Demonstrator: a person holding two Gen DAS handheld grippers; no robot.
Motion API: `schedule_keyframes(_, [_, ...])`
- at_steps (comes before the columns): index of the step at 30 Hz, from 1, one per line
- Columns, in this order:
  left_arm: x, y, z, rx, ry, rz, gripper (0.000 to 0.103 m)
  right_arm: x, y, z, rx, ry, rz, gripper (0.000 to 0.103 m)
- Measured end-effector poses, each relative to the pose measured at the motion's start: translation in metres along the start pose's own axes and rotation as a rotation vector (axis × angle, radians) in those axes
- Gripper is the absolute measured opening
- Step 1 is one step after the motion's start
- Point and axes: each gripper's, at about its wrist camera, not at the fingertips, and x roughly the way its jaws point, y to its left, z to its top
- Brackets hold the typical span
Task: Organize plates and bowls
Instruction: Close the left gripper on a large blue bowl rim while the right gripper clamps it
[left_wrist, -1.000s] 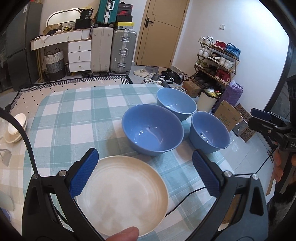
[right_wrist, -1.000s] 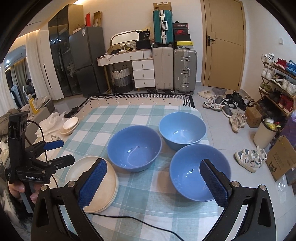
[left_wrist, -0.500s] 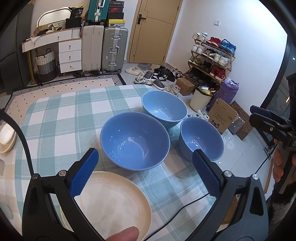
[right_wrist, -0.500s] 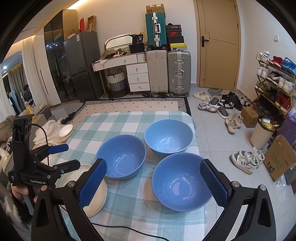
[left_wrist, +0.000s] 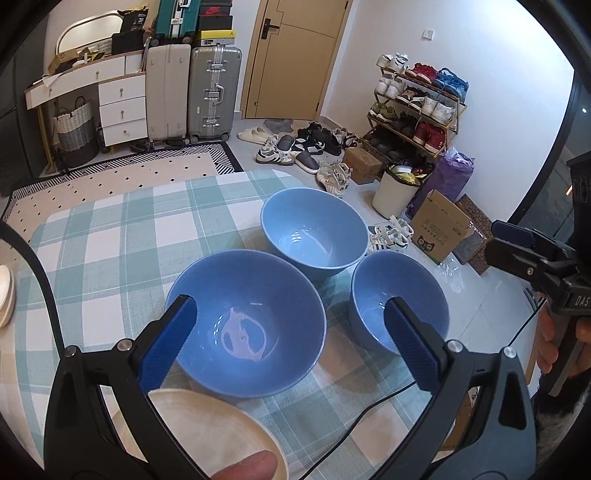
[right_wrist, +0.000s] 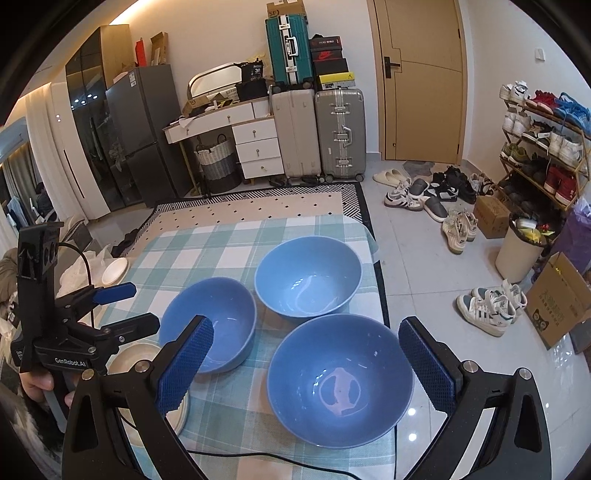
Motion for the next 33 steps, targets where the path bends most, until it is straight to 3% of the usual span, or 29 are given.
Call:
schedule_keyframes(16, [0.07, 0.0, 0.042, 0.028, 0.058, 0.011, 0.101, 0.058, -0.033, 0.016, 0.062, 0.053, -0.02, 0.102])
schedule_keyframes(33, [0.143, 0.021, 0.068, 0.005, 0.133, -0.02, 0.082, 0.117, -0.064, 0.028, 0.128, 0.107, -0.012, 0.102])
